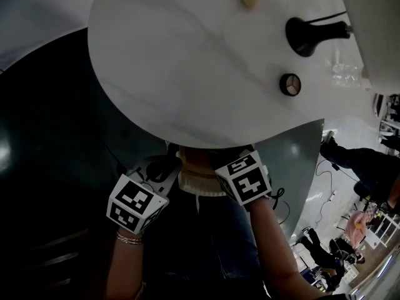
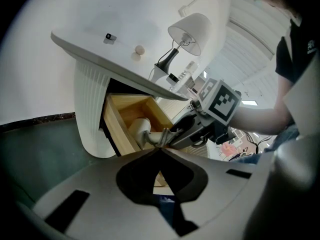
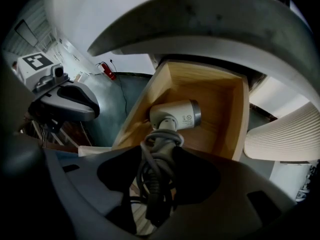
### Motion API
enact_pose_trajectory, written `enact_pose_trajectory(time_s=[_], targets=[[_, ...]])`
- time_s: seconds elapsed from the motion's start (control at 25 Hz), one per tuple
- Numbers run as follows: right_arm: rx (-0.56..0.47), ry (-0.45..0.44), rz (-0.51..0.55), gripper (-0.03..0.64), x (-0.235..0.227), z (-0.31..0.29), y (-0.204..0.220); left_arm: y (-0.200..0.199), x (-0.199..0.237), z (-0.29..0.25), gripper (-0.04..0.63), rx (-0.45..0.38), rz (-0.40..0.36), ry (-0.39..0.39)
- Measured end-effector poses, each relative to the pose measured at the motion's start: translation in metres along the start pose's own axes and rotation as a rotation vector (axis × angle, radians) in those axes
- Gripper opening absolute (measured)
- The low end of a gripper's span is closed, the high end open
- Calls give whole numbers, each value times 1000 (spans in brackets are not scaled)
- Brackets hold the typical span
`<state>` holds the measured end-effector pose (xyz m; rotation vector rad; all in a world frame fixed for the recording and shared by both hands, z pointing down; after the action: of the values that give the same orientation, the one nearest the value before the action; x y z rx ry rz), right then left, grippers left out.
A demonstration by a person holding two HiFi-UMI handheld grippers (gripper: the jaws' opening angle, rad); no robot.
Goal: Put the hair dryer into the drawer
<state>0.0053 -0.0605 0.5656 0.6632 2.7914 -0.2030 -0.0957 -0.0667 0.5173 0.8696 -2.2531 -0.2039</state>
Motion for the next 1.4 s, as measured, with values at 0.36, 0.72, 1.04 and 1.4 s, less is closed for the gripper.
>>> enact_pose_trajectory(time_s=[0.36, 0.72, 1.04, 1.4], targets=[[85, 22, 64, 236, 17, 5, 11, 7, 0, 14, 15, 1, 1, 1], [114, 85, 131, 230, 22, 23, 20, 9, 2, 21, 15, 0, 0, 0], [35, 71, 132, 219, 5, 26, 10, 1, -1, 4, 15, -2, -6, 7], [-2, 119, 144, 218, 4, 20, -4, 5, -1, 8, 15, -6, -6, 5]])
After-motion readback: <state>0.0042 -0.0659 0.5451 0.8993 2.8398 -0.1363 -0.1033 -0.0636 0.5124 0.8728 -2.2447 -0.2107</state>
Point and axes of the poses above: the fingertips, and each gripper's own axes: z backward along the fingers, x to its left, y out of its underside, the point moved 1 cm from there along z, backward along the fingers, and after that the axes turned 13 degrees about x, right-handed, at the moved point
